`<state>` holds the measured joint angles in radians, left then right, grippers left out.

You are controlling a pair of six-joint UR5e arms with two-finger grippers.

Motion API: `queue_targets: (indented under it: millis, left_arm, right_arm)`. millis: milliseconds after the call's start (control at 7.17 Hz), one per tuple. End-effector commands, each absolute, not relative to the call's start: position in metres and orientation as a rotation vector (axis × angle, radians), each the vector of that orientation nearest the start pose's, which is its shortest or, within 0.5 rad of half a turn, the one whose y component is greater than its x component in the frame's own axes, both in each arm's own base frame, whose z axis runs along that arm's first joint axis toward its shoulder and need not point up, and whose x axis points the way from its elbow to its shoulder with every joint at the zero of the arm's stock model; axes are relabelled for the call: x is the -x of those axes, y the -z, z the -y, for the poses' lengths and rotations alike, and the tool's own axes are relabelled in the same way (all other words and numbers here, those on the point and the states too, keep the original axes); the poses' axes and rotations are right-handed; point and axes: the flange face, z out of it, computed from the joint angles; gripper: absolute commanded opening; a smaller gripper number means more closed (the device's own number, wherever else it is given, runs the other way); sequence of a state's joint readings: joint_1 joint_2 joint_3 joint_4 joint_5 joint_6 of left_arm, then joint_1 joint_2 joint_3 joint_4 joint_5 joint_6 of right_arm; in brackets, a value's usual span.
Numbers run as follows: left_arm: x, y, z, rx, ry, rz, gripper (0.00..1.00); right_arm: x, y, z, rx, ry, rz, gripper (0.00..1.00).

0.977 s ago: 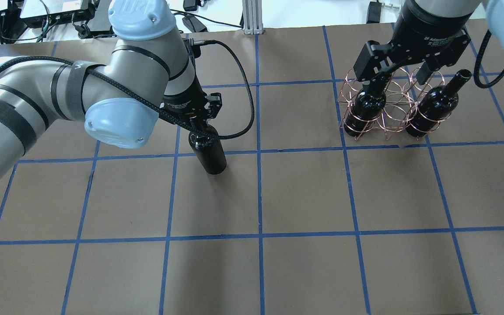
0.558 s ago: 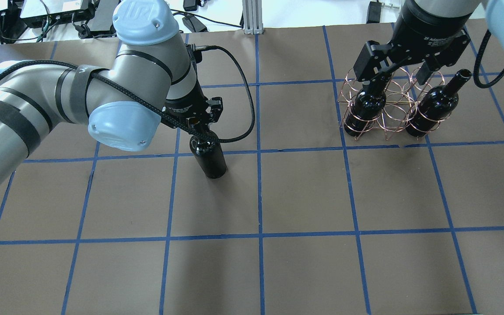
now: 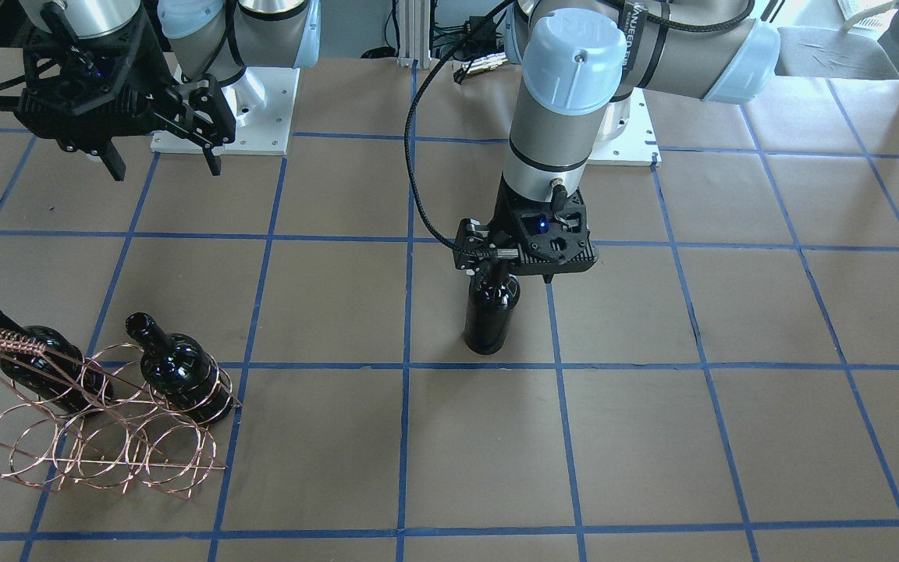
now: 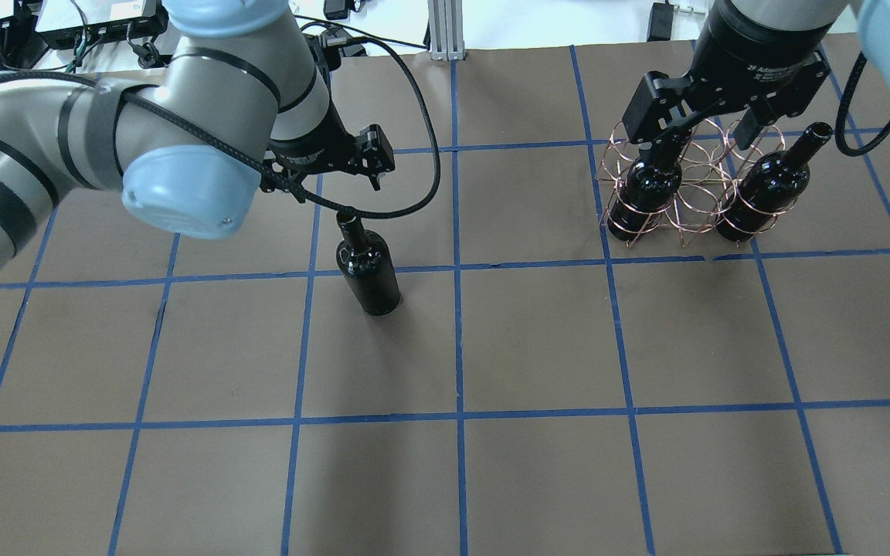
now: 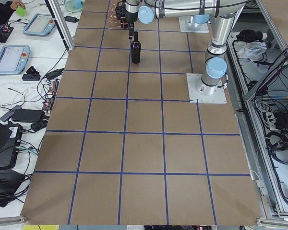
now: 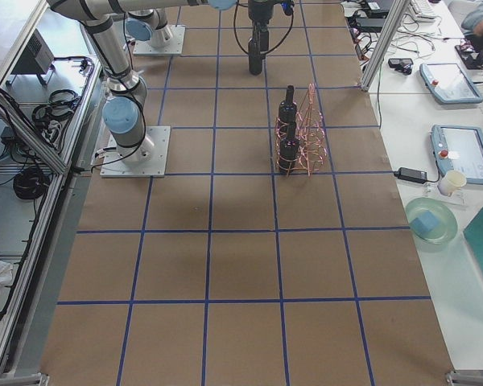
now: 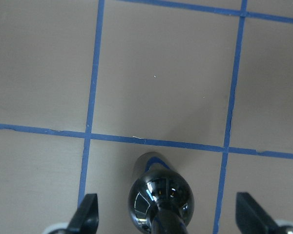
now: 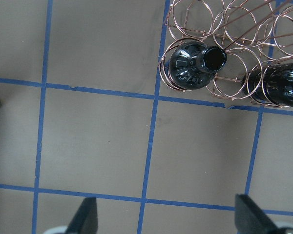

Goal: Place wine into wine basket
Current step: 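Open the left gripper and withdraw it while the right arm reaches toward the bottle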

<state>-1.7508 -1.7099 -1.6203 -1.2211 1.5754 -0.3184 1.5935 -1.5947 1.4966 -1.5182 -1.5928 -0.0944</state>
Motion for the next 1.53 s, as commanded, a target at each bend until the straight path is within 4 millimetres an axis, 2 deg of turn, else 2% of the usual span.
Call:
queue_targets:
  millis: [0,140,279,419,558,698,837,977,1116,1256,1395]
  left_arm:
    - [0.169,-0.494,0.555,0.317,0.269,-3.138,1.00]
    - [0.132,-0.501,0.562,0.249,0.261,-3.126,1.00]
    - [0.084,-0.501,0.572,0.280,0.260,-3.119,1.00]
    - [0.031,-0.501,0.577,0.255,0.260,-3.115,1.00]
    - [-0.012,-0.500,0.578,0.192,0.251,-3.103,1.00]
    - [-0.040,-0.493,0.580,0.156,0.230,-3.101,1.00]
    - [-0.054,-0.481,0.585,0.173,0.202,-3.109,1.00]
    - [-0.055,-0.479,0.585,0.168,0.199,-3.113,1.00]
    - [-0.057,-0.480,0.585,0.172,0.206,-3.122,1.00]
    - [-0.058,-0.479,0.585,0.130,0.200,-3.122,1.00]
    - [-0.058,-0.474,0.586,0.122,0.186,-3.124,1.00]
  right_arm:
    - [-0.150,-0.532,0.479,0.060,0.093,-3.160,0.99]
    - [-0.176,-0.533,0.479,0.056,0.163,-3.151,0.99]
    - [-0.208,-0.528,0.472,0.037,0.163,-3.145,0.99]
    - [-0.244,-0.514,0.468,-0.065,0.120,-3.144,0.99]
    - [-0.285,-0.509,0.467,-0.083,0.157,-3.123,0.99]
    - [-0.336,-0.496,0.467,-0.121,0.177,-3.104,0.99]
    - [-0.385,-0.479,0.463,-0.119,0.165,-3.102,0.99]
    - [-0.430,-0.457,0.449,-0.126,0.148,-3.109,0.99]
    - [-0.455,-0.446,0.444,-0.167,0.175,-3.074,0.99]
    - [-0.459,-0.443,0.443,-0.193,0.172,-3.070,0.99]
    - [-0.476,-0.427,0.435,-0.196,0.145,-3.086,0.99]
